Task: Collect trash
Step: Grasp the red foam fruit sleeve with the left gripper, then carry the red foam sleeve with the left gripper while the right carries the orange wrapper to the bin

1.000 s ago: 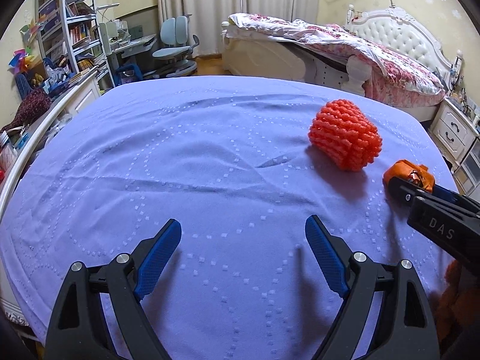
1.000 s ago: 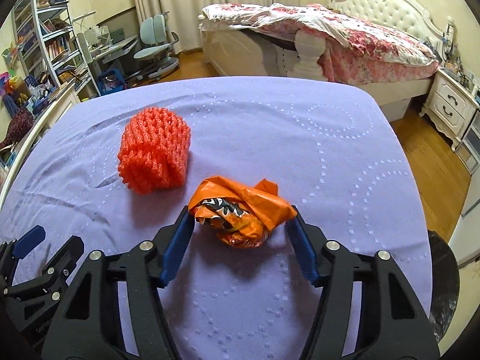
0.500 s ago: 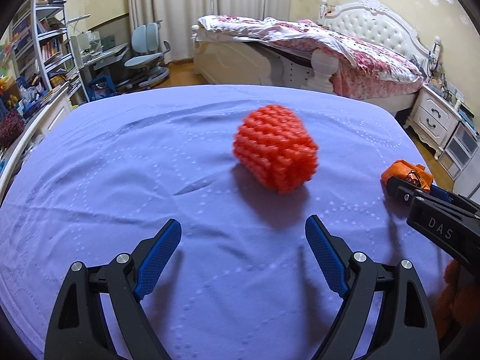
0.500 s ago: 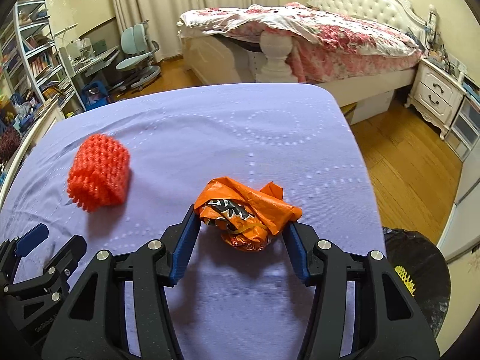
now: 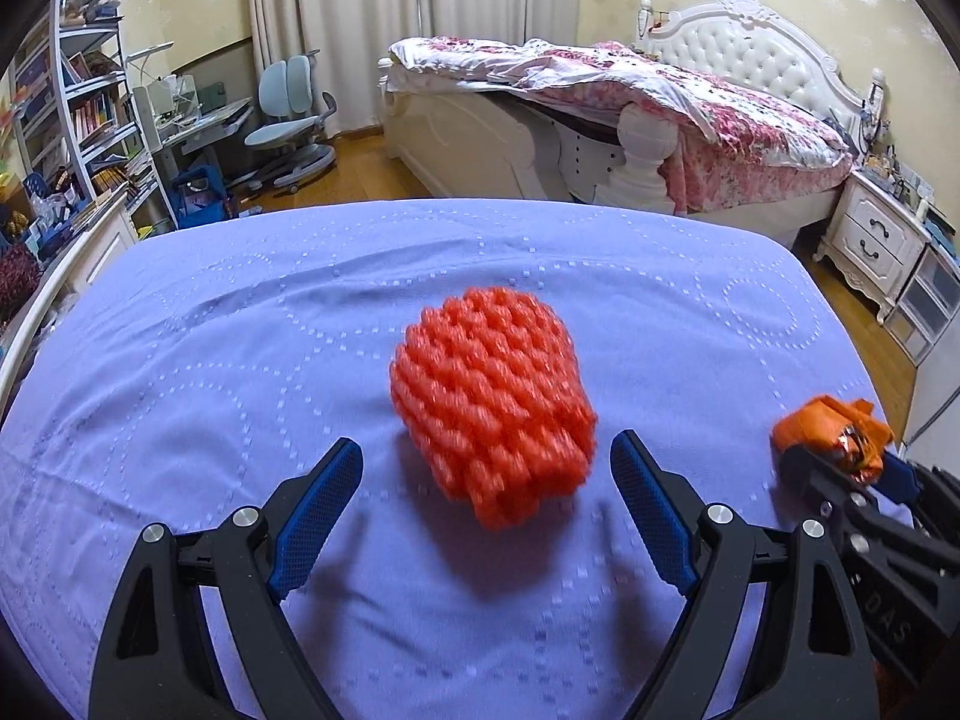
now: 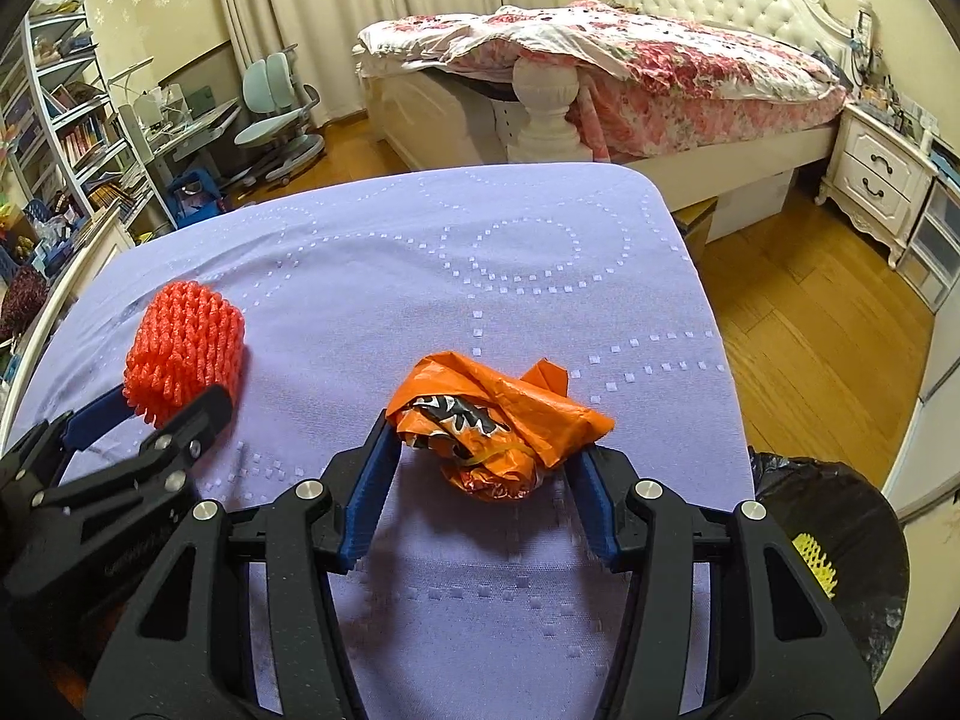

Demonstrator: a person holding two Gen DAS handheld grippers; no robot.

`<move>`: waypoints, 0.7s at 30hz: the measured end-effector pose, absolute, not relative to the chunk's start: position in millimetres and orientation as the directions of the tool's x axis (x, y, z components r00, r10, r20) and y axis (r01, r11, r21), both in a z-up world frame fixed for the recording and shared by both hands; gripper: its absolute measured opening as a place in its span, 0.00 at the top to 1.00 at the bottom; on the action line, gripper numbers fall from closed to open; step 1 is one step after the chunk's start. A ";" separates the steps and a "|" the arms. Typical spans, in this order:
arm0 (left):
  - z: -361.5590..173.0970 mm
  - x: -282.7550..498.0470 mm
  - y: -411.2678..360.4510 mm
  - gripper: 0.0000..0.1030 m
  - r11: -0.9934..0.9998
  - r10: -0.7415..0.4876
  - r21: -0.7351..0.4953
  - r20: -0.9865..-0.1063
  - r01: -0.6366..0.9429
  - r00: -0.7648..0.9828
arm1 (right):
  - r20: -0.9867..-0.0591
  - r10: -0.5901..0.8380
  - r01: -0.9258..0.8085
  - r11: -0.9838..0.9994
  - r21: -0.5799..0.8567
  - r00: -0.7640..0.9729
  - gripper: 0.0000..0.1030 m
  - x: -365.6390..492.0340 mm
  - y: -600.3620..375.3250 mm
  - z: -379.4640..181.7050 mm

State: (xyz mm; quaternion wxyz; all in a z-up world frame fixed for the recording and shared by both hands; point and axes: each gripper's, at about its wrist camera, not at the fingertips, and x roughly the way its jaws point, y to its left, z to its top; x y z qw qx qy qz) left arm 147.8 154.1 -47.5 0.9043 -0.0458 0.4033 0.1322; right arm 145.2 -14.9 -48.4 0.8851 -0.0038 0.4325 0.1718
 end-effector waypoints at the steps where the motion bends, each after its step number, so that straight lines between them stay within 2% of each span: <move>1: -47.7 149.7 155.5 0.18 0.960 0.202 0.022 -0.743 -0.279 0.638 | -0.767 0.301 -0.308 0.941 0.141 0.567 0.49 144.7 -14.3 -48.4; 10: -49.2 155.9 165.3 0.18 0.962 0.165 -0.017 -0.757 -0.272 0.632 | -0.770 0.295 -0.317 0.940 0.127 0.566 0.48 146.7 -12.5 -49.9; 12: -49.1 154.8 165.7 0.28 0.962 0.167 -0.017 -0.755 -0.273 0.635 | -0.770 0.295 -0.319 0.940 0.126 0.566 0.48 146.1 -12.1 -50.4; 13: -50.2 155.6 165.1 0.38 0.963 0.166 -0.012 -0.758 -0.268 0.631 | -0.770 0.295 -0.319 0.939 0.125 0.566 0.48 146.1 -12.0 -50.5; 14: -51.9 155.8 164.6 0.42 0.965 0.162 -0.010 -0.764 -0.262 0.625 | -0.770 0.295 -0.319 0.939 0.125 0.566 0.48 145.9 -11.8 -50.6; 21: -51.0 151.3 162.2 0.57 0.972 0.132 -0.027 -0.759 -0.233 0.638 | -0.770 0.293 -0.321 0.939 0.121 0.567 0.49 145.4 -11.6 -50.4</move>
